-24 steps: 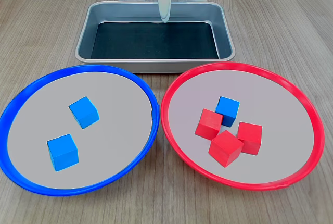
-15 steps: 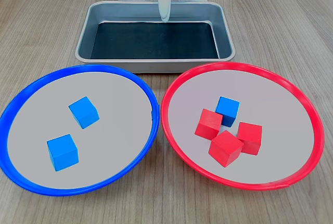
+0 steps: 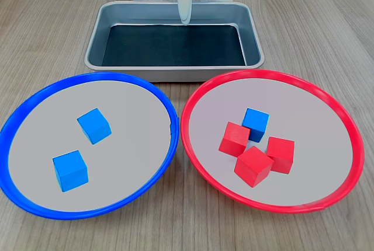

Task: Relocate any blue block in the red dish to the blue dish, correcting any misplacements.

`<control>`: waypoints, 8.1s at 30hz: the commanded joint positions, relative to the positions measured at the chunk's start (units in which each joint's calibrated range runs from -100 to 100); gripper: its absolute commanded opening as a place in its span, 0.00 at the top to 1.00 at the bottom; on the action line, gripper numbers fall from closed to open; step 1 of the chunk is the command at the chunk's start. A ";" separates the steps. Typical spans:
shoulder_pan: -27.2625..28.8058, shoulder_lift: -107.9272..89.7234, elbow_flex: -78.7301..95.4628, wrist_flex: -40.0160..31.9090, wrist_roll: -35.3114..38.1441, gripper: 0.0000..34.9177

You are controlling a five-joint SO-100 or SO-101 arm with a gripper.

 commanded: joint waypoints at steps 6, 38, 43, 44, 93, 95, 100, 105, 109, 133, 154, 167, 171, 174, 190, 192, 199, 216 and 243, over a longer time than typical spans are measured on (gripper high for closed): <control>0.35 0.17 -0.28 0.10 -0.20 1.00; 0.26 0.17 1.00 -4.11 3.03 1.00; 1.39 6.23 -5.19 -11.79 9.04 1.00; 1.10 8.53 -7.47 -12.61 9.72 1.00; -8.87 95.44 -78.11 -10.05 25.69 0.50; -9.81 97.65 -80.02 -9.64 25.64 0.52; -10.00 102.43 -85.21 -5.93 25.25 0.53; -8.78 103.54 -85.58 -3.94 25.59 0.51; -8.50 105.76 -87.58 -2.21 25.93 0.52; -10.28 118.12 -100.41 0.60 25.05 0.54; -13.20 126.14 -108.24 2.49 24.62 0.56; -11.88 126.48 -106.42 2.41 24.42 0.61; -11.51 126.82 -106.42 1.83 24.27 0.63; -11.04 127.25 -106.42 1.17 24.18 0.63; -10.66 128.61 -105.88 1.09 24.03 0.83; -10.94 128.44 -105.79 1.26 23.98 0.90; -12.17 125.29 -104.78 -0.64 21.00 1.00; -13.96 109.08 -100.51 -4.69 17.09 1.00; 19.27 94.07 -78.02 -7.16 18.17 1.00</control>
